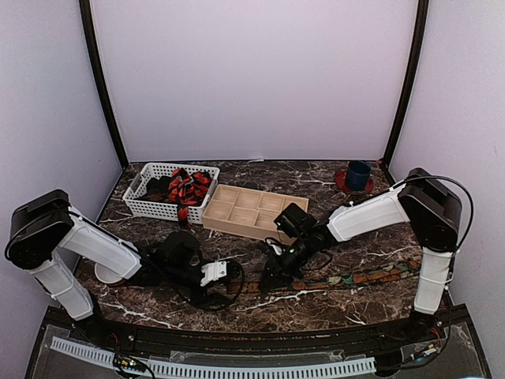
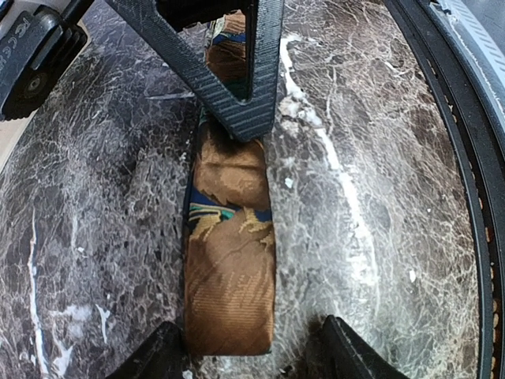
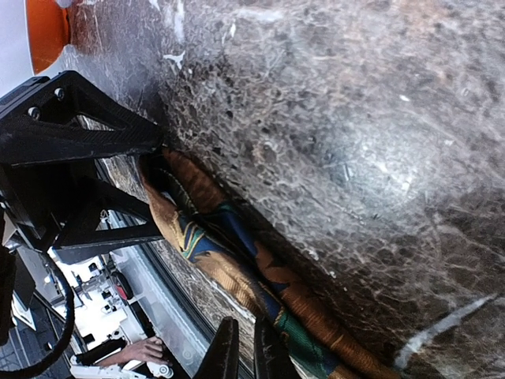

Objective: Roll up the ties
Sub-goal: Pick up the tie from the center of the board.

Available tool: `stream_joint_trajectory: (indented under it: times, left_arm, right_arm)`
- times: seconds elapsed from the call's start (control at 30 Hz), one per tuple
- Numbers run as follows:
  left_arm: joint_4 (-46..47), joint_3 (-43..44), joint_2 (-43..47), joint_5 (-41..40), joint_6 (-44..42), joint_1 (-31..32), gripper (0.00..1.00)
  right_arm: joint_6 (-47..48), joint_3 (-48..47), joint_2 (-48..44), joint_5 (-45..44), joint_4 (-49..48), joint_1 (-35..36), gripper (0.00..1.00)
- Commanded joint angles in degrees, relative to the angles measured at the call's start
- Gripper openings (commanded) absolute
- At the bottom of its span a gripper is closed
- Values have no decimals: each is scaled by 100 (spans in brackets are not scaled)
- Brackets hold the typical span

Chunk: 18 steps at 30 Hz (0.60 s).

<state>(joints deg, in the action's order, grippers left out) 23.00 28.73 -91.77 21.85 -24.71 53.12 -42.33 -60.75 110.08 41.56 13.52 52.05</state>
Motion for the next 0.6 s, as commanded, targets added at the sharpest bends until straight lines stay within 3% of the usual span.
stream_joint_trajectory:
  times: [0.0, 0.2, 0.57]
  left_arm:
    - [129, 123, -117, 31, -94, -29, 63]
    - [160, 207, -305, 19, -105, -30, 59]
    - [-136, 289, 83, 96, 31, -22, 34]
  right_arm:
    - [40, -78, -245, -125, 47, -92, 9]
    - [147, -113, 17, -139, 152, -99, 9]
    - [289, -167, 377, -242, 433, -99, 7]
